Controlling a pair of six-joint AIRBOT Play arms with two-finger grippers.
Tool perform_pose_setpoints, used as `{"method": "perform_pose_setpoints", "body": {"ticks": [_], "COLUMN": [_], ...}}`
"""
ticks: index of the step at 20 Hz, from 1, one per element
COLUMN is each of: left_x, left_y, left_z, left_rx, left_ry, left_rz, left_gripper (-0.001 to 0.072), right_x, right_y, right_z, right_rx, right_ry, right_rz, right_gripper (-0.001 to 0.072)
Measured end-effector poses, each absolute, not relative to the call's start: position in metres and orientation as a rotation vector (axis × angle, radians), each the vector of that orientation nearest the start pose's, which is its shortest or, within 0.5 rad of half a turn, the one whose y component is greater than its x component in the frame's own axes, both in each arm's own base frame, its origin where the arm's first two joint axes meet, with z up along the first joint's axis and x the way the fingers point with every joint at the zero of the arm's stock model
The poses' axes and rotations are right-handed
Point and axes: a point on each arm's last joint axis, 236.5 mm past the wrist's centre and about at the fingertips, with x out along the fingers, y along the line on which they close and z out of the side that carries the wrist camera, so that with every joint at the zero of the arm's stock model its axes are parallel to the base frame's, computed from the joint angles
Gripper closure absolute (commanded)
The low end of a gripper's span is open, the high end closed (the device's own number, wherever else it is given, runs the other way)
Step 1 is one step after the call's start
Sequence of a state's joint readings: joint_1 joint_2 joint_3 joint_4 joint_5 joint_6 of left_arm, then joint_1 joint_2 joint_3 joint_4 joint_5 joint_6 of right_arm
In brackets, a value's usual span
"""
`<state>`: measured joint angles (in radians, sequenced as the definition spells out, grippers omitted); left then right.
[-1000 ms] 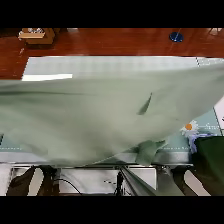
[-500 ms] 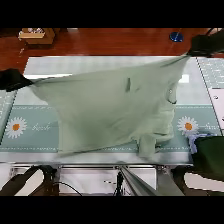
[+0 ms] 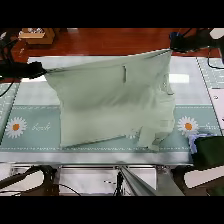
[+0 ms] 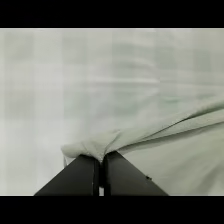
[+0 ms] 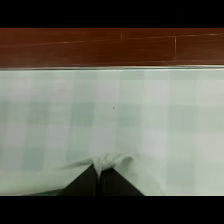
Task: Fold the shirts.
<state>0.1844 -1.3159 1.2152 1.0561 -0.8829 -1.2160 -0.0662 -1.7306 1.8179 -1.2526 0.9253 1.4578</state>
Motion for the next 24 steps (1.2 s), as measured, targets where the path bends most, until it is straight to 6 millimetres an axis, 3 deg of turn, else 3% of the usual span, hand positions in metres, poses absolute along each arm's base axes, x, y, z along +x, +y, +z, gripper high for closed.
{"method": "perform_pose_setpoints", "body": {"ticks": [3, 6, 10, 12, 17, 20, 24], "left_x": [0.491, 0.505, 0.502, 0.494, 0.468, 0.452, 0.437], "left_y": [-0.004, -0.002, -0.007, -0.011, -0.023, -0.029, -0.047], "left_z": [0.05, 0.029, -0.007, -0.016, -0.007, -0.008, -0.026], "left_rx": [-0.203, -0.188, -0.195, -0.198, -0.249, -0.303, -0.334], "left_ry": [0.828, 0.825, 0.911, 0.96, 1.1, 1.193, 1.295], "left_rz": [-0.183, -0.168, -0.187, -0.21, -0.281, -0.282, -0.297], "left_gripper": [0.0673, 0.0673, 0.0673, 0.0674, 0.0674, 0.0674, 0.0674], "right_x": [0.612, 0.621, 0.615, 0.608, 0.575, 0.537, 0.503], "right_y": [0.019, 0.019, 0.023, 0.025, 0.021, 0.01, 0.0], "right_z": [0.065, 0.042, 0.013, 0.013, 0.029, 0.012, -0.016], "right_rx": [0.246, 0.271, 0.282, 0.286, 0.236, 0.163, 0.128], "right_ry": [0.78, 0.788, 0.868, 0.9, 1.011, 1.178, 1.337], "right_rz": [0.129, 0.122, 0.132, 0.142, 0.156, 0.127, 0.091], "right_gripper": [0.0692, 0.0692, 0.0692, 0.0692, 0.0692, 0.0692, 0.0691]}}
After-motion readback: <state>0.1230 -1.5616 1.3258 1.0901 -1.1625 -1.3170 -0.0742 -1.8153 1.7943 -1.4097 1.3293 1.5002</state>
